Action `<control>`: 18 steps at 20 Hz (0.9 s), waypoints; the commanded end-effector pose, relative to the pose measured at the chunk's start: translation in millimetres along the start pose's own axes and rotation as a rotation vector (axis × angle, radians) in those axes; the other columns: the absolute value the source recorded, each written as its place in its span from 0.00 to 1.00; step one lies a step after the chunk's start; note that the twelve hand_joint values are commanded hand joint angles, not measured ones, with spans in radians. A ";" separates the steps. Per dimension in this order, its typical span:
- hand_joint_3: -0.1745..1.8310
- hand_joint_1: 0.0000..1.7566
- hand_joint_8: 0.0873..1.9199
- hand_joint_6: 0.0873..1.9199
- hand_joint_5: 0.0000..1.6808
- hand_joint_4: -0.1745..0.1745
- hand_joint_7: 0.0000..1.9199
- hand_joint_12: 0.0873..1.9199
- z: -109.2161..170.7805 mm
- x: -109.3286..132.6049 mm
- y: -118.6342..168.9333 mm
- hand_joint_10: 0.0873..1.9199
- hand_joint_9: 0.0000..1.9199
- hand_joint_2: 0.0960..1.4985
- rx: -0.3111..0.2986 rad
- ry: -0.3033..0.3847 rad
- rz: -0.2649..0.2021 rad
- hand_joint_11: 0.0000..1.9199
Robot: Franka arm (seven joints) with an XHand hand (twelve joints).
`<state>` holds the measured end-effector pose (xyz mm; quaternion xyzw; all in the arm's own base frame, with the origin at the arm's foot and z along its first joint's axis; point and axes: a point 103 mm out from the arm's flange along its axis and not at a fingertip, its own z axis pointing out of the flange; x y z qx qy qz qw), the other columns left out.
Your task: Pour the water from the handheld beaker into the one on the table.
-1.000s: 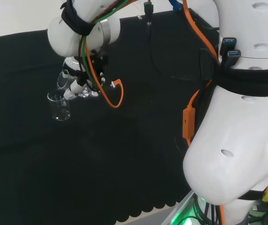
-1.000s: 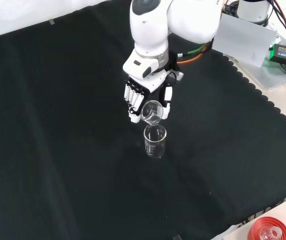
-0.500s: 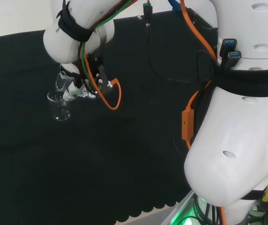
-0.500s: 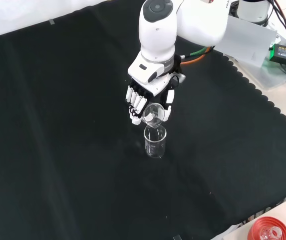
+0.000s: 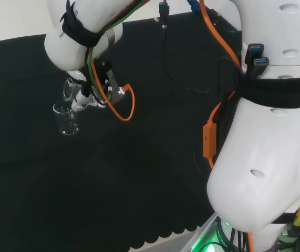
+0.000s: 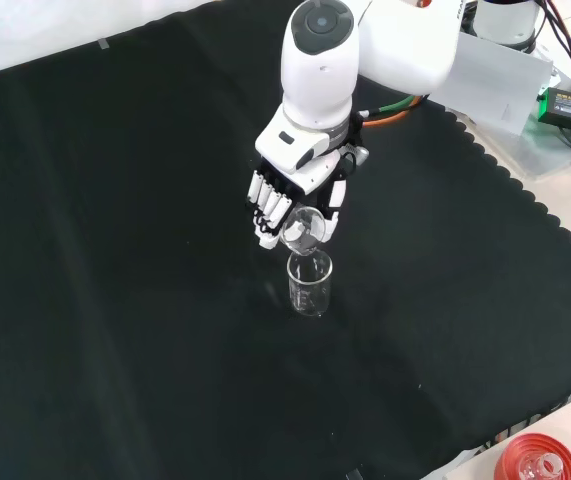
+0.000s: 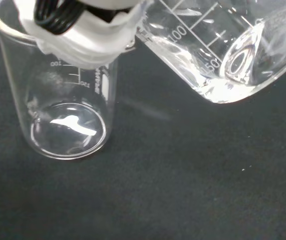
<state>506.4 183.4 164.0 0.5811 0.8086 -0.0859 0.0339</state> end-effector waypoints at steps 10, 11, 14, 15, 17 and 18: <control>0.00 0.74 0.35 0.35 0.69 0.00 0.63 0.42 -1.1 -4.7 2.1 0.44 0.69 0.72 0.025 -0.081 0.005 0.56; 0.00 0.74 0.35 0.35 0.69 0.00 0.63 0.42 -1.4 -4.8 2.3 0.44 0.69 0.72 0.026 -0.089 0.005 0.56; 0.00 0.74 0.35 0.36 0.69 0.00 0.63 0.42 -1.8 -5.6 2.5 0.44 0.69 0.72 0.024 -0.106 0.004 0.56; 0.00 0.74 0.35 0.36 0.69 0.00 0.63 0.42 -1.8 -5.9 2.5 0.44 0.69 0.72 0.025 -0.111 0.003 0.56; 0.00 0.74 0.35 0.36 0.69 0.00 0.63 0.42 -1.9 -6.1 2.3 0.44 0.69 0.72 0.025 -0.120 0.004 0.56; 0.00 0.74 0.35 0.36 0.69 0.00 0.63 0.42 -2.1 -6.4 2.2 0.44 0.69 0.72 0.023 -0.127 0.004 0.56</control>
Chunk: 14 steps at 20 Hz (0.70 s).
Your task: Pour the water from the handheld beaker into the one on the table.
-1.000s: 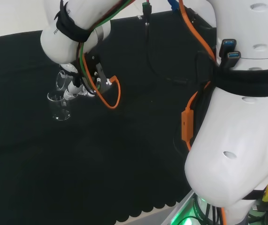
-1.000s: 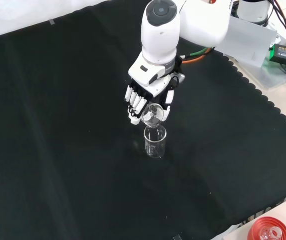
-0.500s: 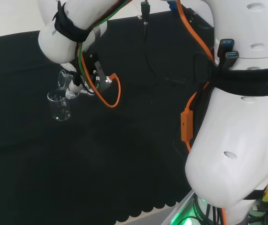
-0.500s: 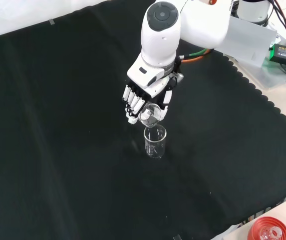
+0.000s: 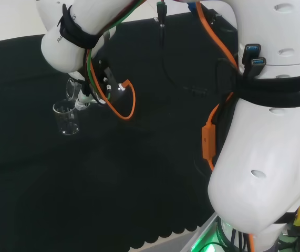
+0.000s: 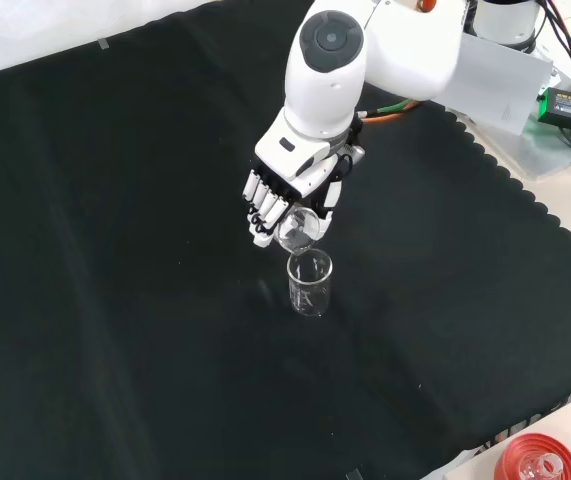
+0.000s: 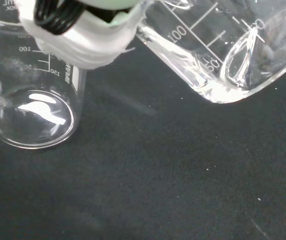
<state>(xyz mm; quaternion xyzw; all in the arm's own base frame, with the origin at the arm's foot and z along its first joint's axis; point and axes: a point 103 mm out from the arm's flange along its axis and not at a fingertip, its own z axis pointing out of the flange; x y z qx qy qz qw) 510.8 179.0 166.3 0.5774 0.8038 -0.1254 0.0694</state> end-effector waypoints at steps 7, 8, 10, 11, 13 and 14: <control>0.00 0.74 0.35 0.36 0.69 0.00 0.63 0.42 0.3 -1.1 -0.4 0.44 0.69 0.72 0.009 -0.049 0.007 0.56; 0.00 0.74 0.35 0.36 0.69 0.00 0.63 0.42 0.5 -1.1 -0.3 0.44 0.69 0.72 0.010 -0.051 0.008 0.56; 0.00 0.74 0.35 0.36 0.69 0.00 0.63 0.42 0.8 -1.1 -0.3 0.44 0.69 0.72 0.014 -0.054 0.009 0.56; 0.00 0.74 0.36 0.36 0.69 0.00 0.63 0.42 0.8 -1.2 -0.3 0.44 0.69 0.72 0.018 -0.052 0.010 0.56; 0.00 0.74 0.36 0.36 0.69 0.00 0.63 0.42 0.7 -0.7 -0.4 0.44 0.69 0.72 0.023 -0.059 0.007 0.56; 0.00 0.74 0.36 0.36 0.69 0.00 0.63 0.42 0.4 -1.0 -0.3 0.44 0.69 0.72 0.025 -0.058 0.007 0.56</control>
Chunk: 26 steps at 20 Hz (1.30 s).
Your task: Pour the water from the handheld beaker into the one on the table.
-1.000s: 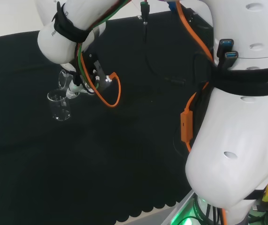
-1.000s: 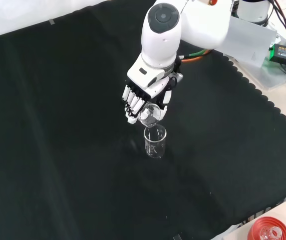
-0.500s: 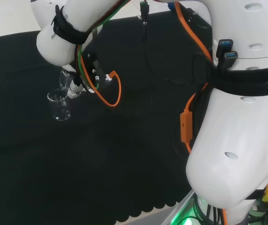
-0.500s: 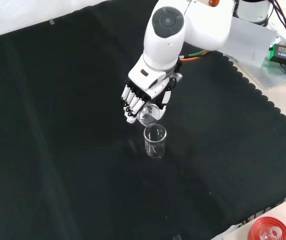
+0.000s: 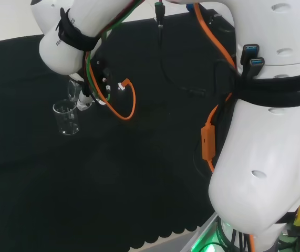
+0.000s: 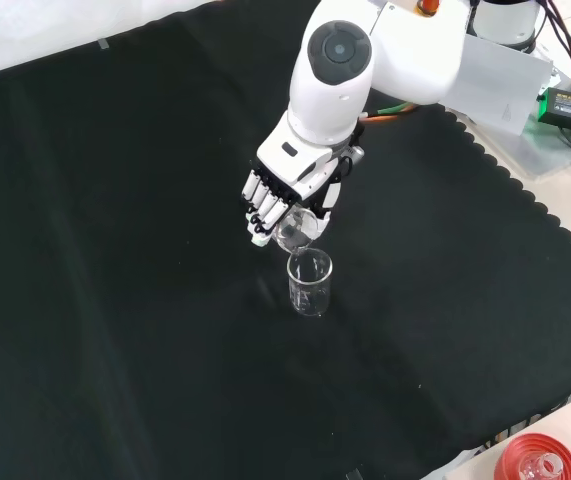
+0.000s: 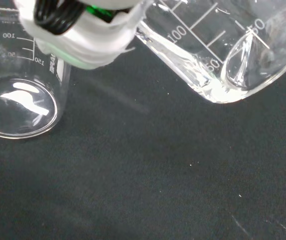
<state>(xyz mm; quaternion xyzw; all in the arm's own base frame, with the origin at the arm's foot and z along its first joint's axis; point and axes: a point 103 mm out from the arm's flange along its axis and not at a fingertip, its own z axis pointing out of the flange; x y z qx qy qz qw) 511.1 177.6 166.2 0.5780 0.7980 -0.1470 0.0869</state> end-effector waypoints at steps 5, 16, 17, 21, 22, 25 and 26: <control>0.00 0.74 0.36 0.36 0.68 0.00 0.63 0.42 -2.3 0.9 0.0 0.44 0.69 0.72 0.008 -0.028 -0.004 0.56; 0.00 0.74 0.36 0.36 0.68 0.00 0.62 0.42 -4.6 6.0 -3.3 0.45 0.69 0.72 0.005 -0.083 -0.012 0.56; 0.00 0.74 0.36 0.36 0.68 0.00 0.62 0.42 -5.2 6.4 -3.6 0.45 0.69 0.72 0.005 -0.087 -0.013 0.56; 0.00 0.74 0.36 0.36 0.68 0.00 0.62 0.43 -8.0 9.0 -4.9 0.45 0.69 0.72 0.009 -0.108 -0.018 0.56; 0.00 0.74 0.36 0.36 0.68 0.00 0.62 0.43 -8.3 9.5 -5.1 0.45 0.69 0.72 0.010 -0.113 -0.019 0.56; 0.00 0.74 0.36 0.36 0.68 0.00 0.62 0.43 -9.2 11.3 -6.3 0.45 0.69 0.72 0.009 -0.132 -0.022 0.56; 0.00 0.74 0.36 0.37 0.68 0.00 0.62 0.43 -9.7 11.8 -6.6 0.45 0.69 0.72 0.010 -0.136 -0.023 0.56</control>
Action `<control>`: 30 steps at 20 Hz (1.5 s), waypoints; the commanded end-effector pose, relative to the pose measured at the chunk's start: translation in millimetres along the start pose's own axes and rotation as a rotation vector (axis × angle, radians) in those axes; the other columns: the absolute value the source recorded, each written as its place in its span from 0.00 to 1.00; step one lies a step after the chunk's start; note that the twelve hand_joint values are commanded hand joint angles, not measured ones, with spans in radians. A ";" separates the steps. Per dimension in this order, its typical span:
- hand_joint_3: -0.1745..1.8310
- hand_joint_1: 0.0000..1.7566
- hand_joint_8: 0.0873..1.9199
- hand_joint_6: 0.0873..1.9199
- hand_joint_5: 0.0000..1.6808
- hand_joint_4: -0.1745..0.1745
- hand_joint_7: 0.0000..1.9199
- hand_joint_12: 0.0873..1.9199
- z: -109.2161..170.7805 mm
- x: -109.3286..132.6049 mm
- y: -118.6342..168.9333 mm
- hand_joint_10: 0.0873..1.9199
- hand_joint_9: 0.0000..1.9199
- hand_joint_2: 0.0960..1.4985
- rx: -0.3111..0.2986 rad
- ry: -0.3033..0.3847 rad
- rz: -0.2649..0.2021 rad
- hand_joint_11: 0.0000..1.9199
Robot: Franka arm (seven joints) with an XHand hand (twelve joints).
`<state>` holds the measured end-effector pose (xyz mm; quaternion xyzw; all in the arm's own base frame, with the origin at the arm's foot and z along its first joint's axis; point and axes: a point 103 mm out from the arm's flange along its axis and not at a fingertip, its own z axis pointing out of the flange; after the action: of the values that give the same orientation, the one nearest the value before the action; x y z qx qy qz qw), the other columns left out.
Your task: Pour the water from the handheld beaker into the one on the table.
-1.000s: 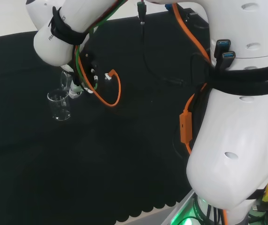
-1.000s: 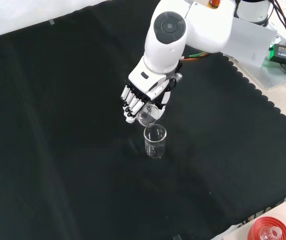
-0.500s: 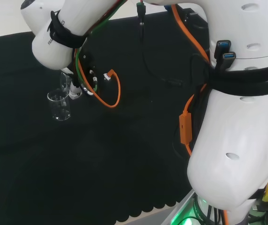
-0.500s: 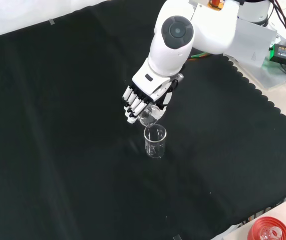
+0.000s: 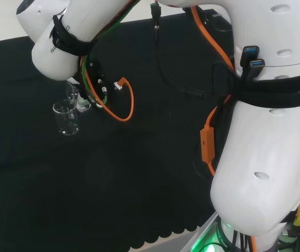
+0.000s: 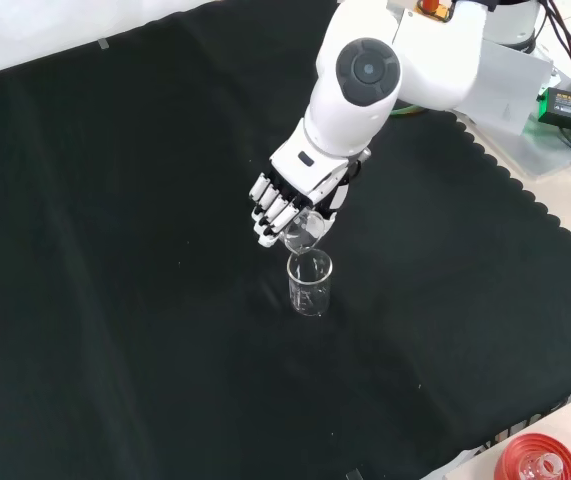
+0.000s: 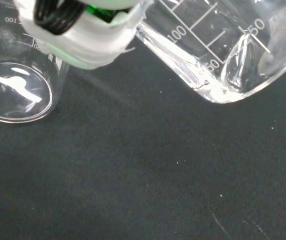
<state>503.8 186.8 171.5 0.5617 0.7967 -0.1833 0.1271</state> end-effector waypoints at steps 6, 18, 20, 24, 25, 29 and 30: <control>0.00 0.74 0.36 0.37 0.68 0.00 0.62 0.43 -7.9 3.8 -1.9 0.45 0.69 0.72 -0.002 -0.053 -0.006 0.56; 0.00 0.74 0.36 0.37 0.68 0.00 0.62 0.43 -13.8 9.2 -0.7 0.45 0.69 0.72 0.010 -0.105 -0.019 0.56; 0.00 0.74 0.36 0.37 0.68 0.00 0.62 0.43 -14.5 9.5 -0.6 0.45 0.69 0.72 0.012 -0.113 -0.019 0.56; 0.00 0.74 0.36 0.37 0.68 0.00 0.62 0.43 -15.5 9.4 -0.4 0.45 0.69 0.72 0.018 -0.129 -0.020 0.56; 0.00 0.74 0.36 0.37 0.68 0.00 0.62 0.43 -15.8 9.1 -0.3 0.45 0.69 0.72 0.020 -0.133 -0.020 0.56; 0.00 0.74 0.36 0.37 0.68 0.00 0.62 0.43 -16.7 10.0 -0.6 0.45 0.69 0.72 0.028 -0.143 -0.025 0.56; 0.00 0.74 0.36 0.37 0.68 0.00 0.62 0.43 -17.0 10.4 -0.6 0.45 0.69 0.72 0.031 -0.148 -0.025 0.56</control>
<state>500.3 201.6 182.7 0.5407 0.7898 -0.2327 0.1725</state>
